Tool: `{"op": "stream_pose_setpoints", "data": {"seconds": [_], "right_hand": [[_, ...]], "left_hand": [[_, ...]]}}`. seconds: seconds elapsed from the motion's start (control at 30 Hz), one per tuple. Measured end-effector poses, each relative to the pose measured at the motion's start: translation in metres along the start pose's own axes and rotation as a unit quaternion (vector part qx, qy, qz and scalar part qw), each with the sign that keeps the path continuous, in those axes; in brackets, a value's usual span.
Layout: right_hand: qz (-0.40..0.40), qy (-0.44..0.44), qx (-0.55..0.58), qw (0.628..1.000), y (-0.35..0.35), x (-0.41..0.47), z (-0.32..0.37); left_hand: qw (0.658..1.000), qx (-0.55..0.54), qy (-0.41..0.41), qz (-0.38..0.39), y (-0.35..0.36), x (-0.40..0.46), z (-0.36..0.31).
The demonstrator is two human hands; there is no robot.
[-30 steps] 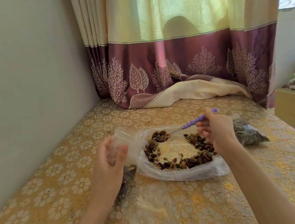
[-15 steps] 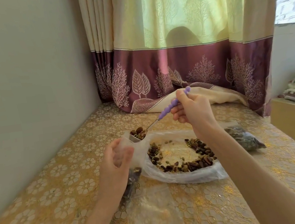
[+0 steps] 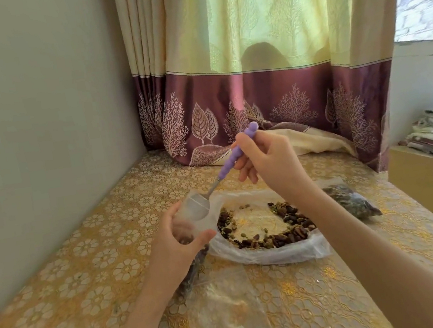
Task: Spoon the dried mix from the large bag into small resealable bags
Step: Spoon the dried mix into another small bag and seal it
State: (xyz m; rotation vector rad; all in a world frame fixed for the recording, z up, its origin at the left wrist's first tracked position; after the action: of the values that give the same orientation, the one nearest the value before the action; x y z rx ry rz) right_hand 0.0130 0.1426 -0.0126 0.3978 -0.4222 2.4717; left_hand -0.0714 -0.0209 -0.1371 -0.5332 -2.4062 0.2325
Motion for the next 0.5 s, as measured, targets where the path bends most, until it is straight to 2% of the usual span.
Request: {"op": "stream_pose_setpoints", "data": {"seconds": [0.13,0.27,0.5], "right_hand": [[-0.079,0.053,0.074,0.993,-0.031,-0.010,-0.019],[-0.142,0.142,0.179,0.963,-0.067,-0.030,-0.054],[-0.206,0.226,0.162,0.938,-0.093,-0.065,-0.113]], "left_hand": [[0.998,0.053,-0.008,0.022,0.004,-0.002,0.007],[0.997,0.079,0.002,0.022,0.008,-0.004,0.007],[0.997,0.065,0.037,0.006,0.008,-0.009,-0.004]]}}
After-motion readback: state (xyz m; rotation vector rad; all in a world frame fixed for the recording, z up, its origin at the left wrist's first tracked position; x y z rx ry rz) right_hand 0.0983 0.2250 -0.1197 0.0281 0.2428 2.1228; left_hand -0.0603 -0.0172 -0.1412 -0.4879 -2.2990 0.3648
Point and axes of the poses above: each hand's wrist, its own x-axis towards the middle knuckle, its own y-axis out of the palm, z = x × y, the point moved 4 cm from there along x, towards the middle knuckle, and after that the axes turned 14 degrees about y, right-handed, at the moved point
